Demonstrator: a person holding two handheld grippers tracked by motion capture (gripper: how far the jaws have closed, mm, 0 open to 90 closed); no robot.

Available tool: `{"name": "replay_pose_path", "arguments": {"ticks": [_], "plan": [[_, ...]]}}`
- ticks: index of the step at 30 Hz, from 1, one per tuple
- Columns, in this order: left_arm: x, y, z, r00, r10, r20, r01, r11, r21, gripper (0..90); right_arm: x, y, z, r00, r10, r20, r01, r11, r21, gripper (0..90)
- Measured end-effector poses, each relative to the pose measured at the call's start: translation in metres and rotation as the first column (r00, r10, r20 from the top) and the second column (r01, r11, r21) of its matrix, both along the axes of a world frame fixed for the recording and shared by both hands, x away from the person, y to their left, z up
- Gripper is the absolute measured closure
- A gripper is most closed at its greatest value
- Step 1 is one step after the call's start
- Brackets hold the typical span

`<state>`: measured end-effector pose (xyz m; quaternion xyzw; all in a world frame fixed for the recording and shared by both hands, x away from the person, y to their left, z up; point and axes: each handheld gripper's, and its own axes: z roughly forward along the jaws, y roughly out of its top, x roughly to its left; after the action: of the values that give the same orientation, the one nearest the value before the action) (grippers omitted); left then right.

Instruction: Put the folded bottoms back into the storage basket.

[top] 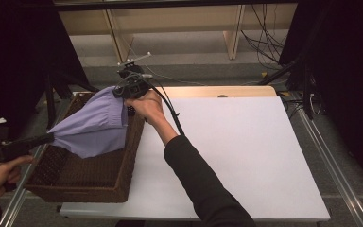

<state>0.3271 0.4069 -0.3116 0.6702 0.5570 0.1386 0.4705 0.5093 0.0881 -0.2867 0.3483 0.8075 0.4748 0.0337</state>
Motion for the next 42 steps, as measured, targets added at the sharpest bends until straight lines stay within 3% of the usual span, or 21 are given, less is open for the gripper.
{"name": "replay_pose_path", "arguments": {"ticks": [20,42], "plan": [[0.004,0.003,-0.008,0.9993,0.011,-0.036,-0.01,0.9997,0.021,88.0,0.002,0.008,-0.009,1.0,-0.002,0.001,0.002,1.0,-0.02,81.2],[0.008,0.004,-0.017,0.9971,0.012,-0.075,-0.008,0.9985,0.054,87.6,0.003,0.012,-0.028,0.9996,-0.009,-0.027,0.008,0.999,-0.037,80.5]]}}
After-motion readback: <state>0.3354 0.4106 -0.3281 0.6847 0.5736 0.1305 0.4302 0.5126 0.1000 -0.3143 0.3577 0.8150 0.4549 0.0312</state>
